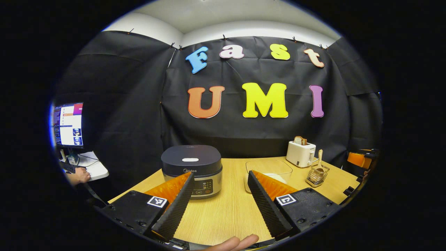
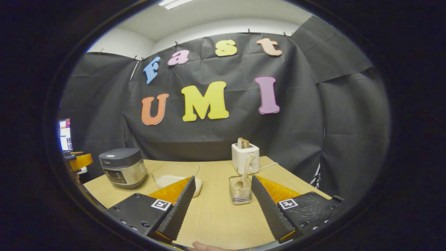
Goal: Close the left gripper, press the button to open the rice cooker; take a wooden spoon from the chopstick holder with the right hand, scoop a spoonful of rice and pour it into the rice cooker, then put the wooden spoon back into the chopstick holder.
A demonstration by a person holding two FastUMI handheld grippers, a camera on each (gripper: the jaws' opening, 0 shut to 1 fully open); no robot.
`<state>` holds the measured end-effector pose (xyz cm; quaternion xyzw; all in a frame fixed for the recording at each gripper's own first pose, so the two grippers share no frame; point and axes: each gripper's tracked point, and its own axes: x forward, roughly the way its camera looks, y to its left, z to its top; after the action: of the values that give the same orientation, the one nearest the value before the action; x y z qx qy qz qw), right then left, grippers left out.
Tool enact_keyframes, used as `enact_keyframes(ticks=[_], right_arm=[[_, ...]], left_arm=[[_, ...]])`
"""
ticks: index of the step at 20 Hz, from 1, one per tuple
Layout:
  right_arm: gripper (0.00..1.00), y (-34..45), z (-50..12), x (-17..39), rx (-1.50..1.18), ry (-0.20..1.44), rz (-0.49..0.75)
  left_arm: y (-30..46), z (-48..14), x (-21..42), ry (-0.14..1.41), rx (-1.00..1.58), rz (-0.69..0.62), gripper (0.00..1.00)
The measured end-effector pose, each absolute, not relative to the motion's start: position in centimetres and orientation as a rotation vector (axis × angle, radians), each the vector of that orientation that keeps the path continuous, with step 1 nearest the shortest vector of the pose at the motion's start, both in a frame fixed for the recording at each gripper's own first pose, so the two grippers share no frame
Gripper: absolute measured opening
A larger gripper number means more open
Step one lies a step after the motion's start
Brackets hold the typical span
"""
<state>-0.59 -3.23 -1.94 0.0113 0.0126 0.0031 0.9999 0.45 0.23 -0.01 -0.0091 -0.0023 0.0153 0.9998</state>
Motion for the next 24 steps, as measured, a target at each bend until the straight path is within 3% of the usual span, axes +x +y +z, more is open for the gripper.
enact_keyframes(ticks=[8,9,16,18,23,24], right_arm=[[0.96,-4.3,-2.8,0.7,0.035,0.049,-0.011],[0.92,-4.1,-2.9,0.7,0.037,0.053,-0.008],[0.92,-5.0,-4.4,2.6,0.043,0.080,-0.016],[0.96,-4.9,-4.8,3.0,0.044,0.089,-0.002],[0.96,-4.9,-5.5,3.8,0.019,0.073,0.011],[0.95,-4.9,-5.7,3.9,0.016,0.069,0.013]], left_arm=[[0.1,-0.8,1.1,0.019,-0.003,0.037,0.97],[0.2,-1.0,1.2,0.022,-0.003,0.035,0.97],[0.2,-1.1,1.9,0.031,-0.003,0.036,0.97],[1.0,-0.7,2.3,0.009,-0.002,0.057,0.96],[3.1,-1.2,4.9,0.079,-0.007,0.087,0.85],[3.8,-1.1,5.6,0.097,0.018,0.103,0.75]])
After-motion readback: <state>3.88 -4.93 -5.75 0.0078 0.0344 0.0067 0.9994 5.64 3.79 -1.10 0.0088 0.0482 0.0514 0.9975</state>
